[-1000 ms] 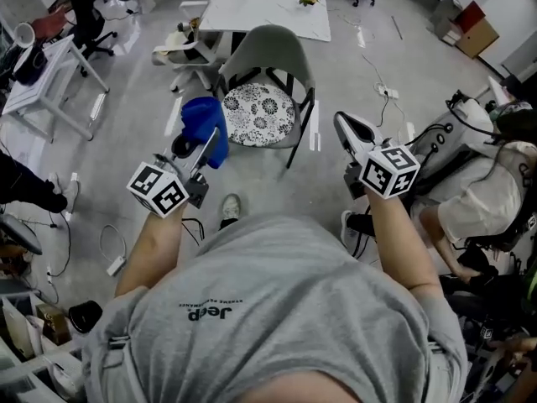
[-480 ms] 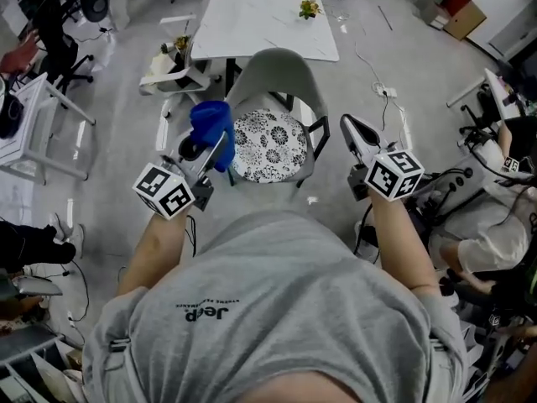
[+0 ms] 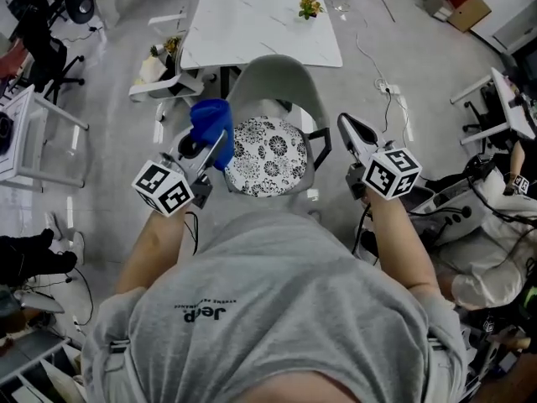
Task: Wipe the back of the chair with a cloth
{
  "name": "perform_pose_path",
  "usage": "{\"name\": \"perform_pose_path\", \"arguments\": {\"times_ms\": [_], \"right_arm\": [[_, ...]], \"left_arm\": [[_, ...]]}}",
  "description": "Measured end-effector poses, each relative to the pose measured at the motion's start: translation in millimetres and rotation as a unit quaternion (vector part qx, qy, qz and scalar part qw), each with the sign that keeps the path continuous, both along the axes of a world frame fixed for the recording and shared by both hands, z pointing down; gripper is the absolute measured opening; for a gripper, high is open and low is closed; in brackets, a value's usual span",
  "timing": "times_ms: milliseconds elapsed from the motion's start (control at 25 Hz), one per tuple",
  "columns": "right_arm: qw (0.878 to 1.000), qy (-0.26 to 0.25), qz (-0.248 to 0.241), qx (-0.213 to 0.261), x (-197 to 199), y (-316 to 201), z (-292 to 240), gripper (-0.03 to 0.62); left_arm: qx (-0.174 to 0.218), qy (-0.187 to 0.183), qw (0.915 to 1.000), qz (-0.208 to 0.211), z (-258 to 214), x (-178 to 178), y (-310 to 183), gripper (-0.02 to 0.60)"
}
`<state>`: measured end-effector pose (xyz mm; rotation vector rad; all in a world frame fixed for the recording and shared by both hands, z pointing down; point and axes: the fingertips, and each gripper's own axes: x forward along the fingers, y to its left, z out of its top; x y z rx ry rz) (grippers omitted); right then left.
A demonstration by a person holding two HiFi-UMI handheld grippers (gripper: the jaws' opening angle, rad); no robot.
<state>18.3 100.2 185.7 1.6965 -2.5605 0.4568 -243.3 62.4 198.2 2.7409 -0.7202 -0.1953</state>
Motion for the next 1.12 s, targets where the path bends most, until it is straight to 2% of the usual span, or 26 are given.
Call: {"name": "perform_pose_path", "arguments": {"times_ms": [160,280,440,560,720,880,1000,1120], "right_arm": [[1.0,-0.009,-0.026,-0.001,30.5,-46.8,16.6,-0.004],[0.998,-0.007,-0.069,0.005,49.8,-95.4,32.0,-0.003],[0.989,0.024,-0.143,-0.001,63.5,-149.9,54.3,-0.003],[0.986,0.016,-0.163,-0.01,83.2,-179.2,67.1,-0.003],[0.989,0.01,-0.146,-0.033,100.6,-200.7,96.9,-0.003],[0.992,0.046,-0.109,-0.054,104.7,-217.6,127.0,-0.003],[0.993,0.064,-0.073,-0.069,115.8,-230.3,149.4,-0.004],[0.994,0.06,-0.039,-0.083,131.7,-243.2,172.5,-0.003]], "left_arm": [[-0.011,-0.014,0.9995,-0.025,13.8,32.8,-26.2,0.186],[-0.02,-0.028,0.9972,-0.066,20.3,60.0,-45.7,0.186],[-0.059,-0.024,0.9887,-0.135,32.9,99.3,-68.3,0.186],[-0.086,-0.041,0.9834,-0.155,50.8,125.3,-91.1,0.186],[-0.106,-0.055,0.9803,-0.157,75.7,128.2,-122.6,0.186],[-0.11,-0.078,0.9792,-0.151,111.5,112.1,-167.0,0.186],[-0.11,-0.12,0.974,-0.157,152.3,104.1,-205.8,0.186],[-0.11,-0.165,0.966,-0.166,196.2,107.4,-242.6,0.186]]}}
